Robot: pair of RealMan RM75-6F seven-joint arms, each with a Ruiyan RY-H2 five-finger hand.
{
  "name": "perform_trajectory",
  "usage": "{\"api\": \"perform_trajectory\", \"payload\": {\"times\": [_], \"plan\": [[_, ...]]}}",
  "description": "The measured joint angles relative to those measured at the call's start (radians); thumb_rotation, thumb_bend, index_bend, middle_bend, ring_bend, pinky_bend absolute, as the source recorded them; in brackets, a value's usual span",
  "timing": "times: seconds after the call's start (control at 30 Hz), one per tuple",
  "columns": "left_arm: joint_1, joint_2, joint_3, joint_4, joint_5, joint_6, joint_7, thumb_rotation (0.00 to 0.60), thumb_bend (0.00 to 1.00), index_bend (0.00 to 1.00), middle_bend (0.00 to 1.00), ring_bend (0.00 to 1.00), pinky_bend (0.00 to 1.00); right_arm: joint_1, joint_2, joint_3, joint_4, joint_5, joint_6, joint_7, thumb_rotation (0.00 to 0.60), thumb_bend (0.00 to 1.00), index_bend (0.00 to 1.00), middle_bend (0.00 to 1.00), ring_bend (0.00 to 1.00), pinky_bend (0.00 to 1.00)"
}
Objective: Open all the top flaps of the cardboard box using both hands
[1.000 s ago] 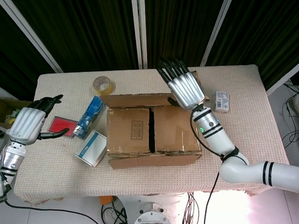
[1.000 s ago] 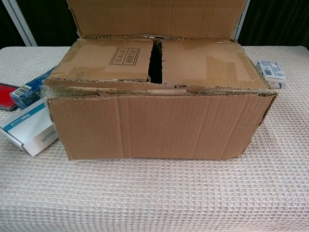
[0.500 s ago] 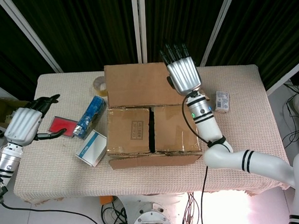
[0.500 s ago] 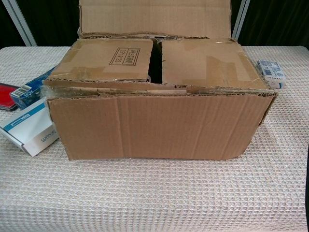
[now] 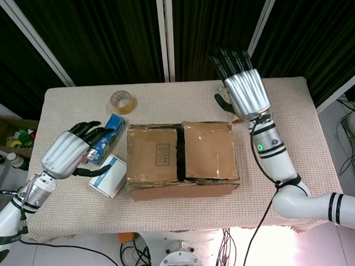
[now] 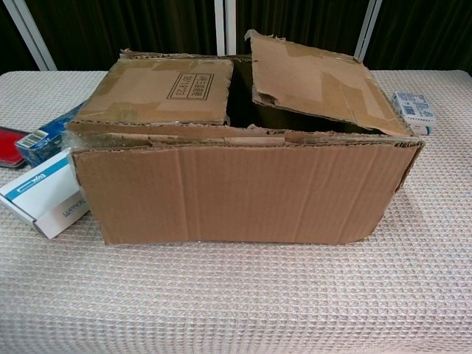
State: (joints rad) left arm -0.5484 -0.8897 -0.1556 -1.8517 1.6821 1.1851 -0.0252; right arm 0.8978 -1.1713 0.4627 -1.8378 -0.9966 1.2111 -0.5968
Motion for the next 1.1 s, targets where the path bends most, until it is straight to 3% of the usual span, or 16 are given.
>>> {"api": "perform_trajectory", "payload": {"times": [0.13,0.4,0.8,1.1], "plan": [[-0.096,-0.046,-0.004,-0.04,0.065,-0.094,0.021,0.001,0.16,0.25,0.32,0.16,0.27,-0.067,0.091,-0.005,-0.097,-0.028,0.027,0.043,0.6,0.23,0.0,0.0,0.0,0.0],[-0.252,-0.192,0.002,-0.029,0.123,-0.258,0.051,0.0,0.08,0.27,0.33,0.16,0.27,-0.201,0.206,-0.059,-0.193,-0.156,0.087,0.159,0.6,0.22,0.0,0.0,0.0,0.0],[-0.343,-0.308,-0.013,0.117,0.069,-0.313,0.095,0.0,0.06,0.27,0.32,0.14,0.27,-0.322,0.247,-0.16,-0.206,-0.358,0.144,0.278,0.6,0.22,0.0,0.0,0.0,0.0],[-0.374,-0.347,0.0,0.173,0.054,-0.297,0.069,0.0,0.06,0.29,0.31,0.14,0.27,-0.362,0.253,-0.181,-0.199,-0.459,0.186,0.3,0.6,0.22,0.0,0.0,0.0,0.0]]}}
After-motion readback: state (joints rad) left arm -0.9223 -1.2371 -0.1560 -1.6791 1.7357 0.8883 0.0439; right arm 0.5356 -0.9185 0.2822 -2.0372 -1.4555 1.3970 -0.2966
